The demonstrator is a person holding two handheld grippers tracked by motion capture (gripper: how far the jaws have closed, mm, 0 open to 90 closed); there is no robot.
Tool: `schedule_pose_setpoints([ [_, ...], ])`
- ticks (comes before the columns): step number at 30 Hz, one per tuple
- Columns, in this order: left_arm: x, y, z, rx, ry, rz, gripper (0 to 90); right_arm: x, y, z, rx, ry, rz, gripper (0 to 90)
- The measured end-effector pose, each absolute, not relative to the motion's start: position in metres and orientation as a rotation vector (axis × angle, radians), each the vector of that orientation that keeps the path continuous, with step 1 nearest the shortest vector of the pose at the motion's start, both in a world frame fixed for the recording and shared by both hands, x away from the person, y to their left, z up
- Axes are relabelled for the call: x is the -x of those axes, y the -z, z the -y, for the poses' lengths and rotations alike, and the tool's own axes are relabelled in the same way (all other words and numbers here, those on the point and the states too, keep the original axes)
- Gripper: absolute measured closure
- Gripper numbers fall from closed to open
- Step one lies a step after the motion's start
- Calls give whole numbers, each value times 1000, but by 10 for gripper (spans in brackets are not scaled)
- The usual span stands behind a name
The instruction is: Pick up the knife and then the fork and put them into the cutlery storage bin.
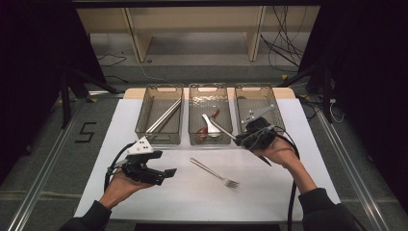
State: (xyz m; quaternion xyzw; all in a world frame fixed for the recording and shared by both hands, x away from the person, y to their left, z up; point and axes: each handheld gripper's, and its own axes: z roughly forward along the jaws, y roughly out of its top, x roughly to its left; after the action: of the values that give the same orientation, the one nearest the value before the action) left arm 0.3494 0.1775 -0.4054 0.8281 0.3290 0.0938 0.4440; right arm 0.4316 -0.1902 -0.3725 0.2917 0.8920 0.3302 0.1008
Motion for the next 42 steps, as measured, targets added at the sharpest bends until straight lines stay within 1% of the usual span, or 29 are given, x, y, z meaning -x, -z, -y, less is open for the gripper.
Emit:
schedule_pose_setpoints([
  [9, -350, 406, -178, -2041, -236, -821, 156, -455, 361, 220, -1015, -991, -2504, 808],
  [15, -350, 406, -179, -2039, -240, -823, 156, -476, 356, 230, -1100, -978, -2447, 808],
  [28, -349, 405, -179, -2036, -238, -819, 156, -514, 348, 238, -1236, -938, -2358, 808],
  [42, -350, 404, -180, -2027, -238, -819, 156, -541, 350, 240, -1349, -888, -2305, 807],
])
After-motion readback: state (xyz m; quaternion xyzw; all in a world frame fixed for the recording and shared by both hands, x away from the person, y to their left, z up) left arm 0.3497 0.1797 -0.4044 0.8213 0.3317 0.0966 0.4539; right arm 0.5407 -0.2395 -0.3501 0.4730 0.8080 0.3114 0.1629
